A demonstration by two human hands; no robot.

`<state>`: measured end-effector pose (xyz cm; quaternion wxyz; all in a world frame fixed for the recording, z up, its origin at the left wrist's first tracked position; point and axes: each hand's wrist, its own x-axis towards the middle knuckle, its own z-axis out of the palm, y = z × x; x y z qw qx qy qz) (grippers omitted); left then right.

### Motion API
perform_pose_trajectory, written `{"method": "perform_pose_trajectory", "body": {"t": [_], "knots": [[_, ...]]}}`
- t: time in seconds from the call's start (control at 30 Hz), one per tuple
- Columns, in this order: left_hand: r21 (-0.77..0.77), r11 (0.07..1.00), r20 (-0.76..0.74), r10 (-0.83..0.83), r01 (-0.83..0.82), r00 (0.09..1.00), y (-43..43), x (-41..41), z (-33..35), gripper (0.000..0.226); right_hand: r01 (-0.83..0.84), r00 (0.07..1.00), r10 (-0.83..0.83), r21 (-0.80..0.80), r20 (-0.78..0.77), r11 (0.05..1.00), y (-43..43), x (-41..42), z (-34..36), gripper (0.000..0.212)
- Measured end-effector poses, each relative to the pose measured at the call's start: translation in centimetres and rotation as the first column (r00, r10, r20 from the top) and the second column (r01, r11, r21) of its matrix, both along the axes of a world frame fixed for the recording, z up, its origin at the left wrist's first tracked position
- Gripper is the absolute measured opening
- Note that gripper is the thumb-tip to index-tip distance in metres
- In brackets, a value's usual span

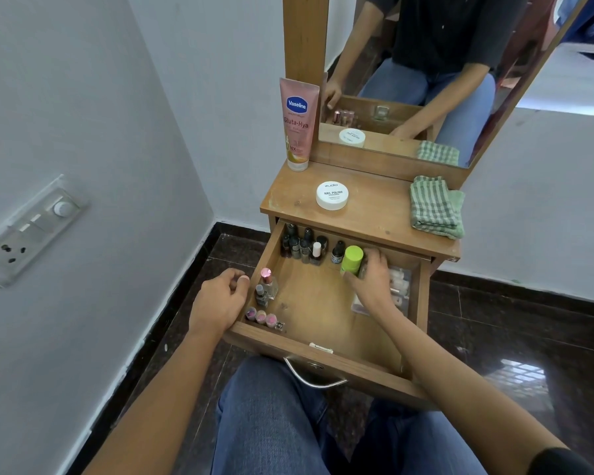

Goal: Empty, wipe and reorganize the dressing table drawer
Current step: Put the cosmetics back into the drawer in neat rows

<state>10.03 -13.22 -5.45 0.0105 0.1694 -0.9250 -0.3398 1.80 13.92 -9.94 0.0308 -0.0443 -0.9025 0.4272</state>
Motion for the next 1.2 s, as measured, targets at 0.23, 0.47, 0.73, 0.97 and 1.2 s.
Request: {"method": "perform_pose_trajectory", "body": {"t": [0.23, 0.47, 0.73, 0.97, 1.2], "knots": [[0.010, 1.000, 0.004, 0.001, -0.001, 1.000, -0.1, 0.0, -0.1, 0.028, 0.061, 0.998, -0.060, 0.014, -0.035, 0.998, -0.7, -1.0, -0.7, 0.048], [0.010, 1.000, 0.009, -0.005, 0.005, 1.000, -0.1, -0.1, -0.3, 0.029, 0.189, 0.982, -0.189, 0.007, -0.016, 0.982, -1.7, -0.8, -1.3, 0.040], [0.002, 1.000, 0.009, -0.015, 0.015, 1.000, -0.1, -0.1, -0.2, 0.028, 0.170, 0.985, -0.170, 0.007, -0.037, 0.985, -1.6, -0.8, -1.4, 0.039], [0.000, 1.000, 0.021, -0.013, 0.013, 1.000, 0.0, -0.1, -0.1, 0.027, 0.144, 0.985, -0.141, 0.025, -0.103, 0.989, -1.3, -0.4, -1.4, 0.037], [0.001, 1.000, 0.026, -0.011, 0.011, 1.000, 0.0, -0.1, 0.0, 0.027, 0.175, 0.983, -0.173, 0.034, -0.055, 0.984, -1.7, -0.4, -0.9, 0.055]]}}
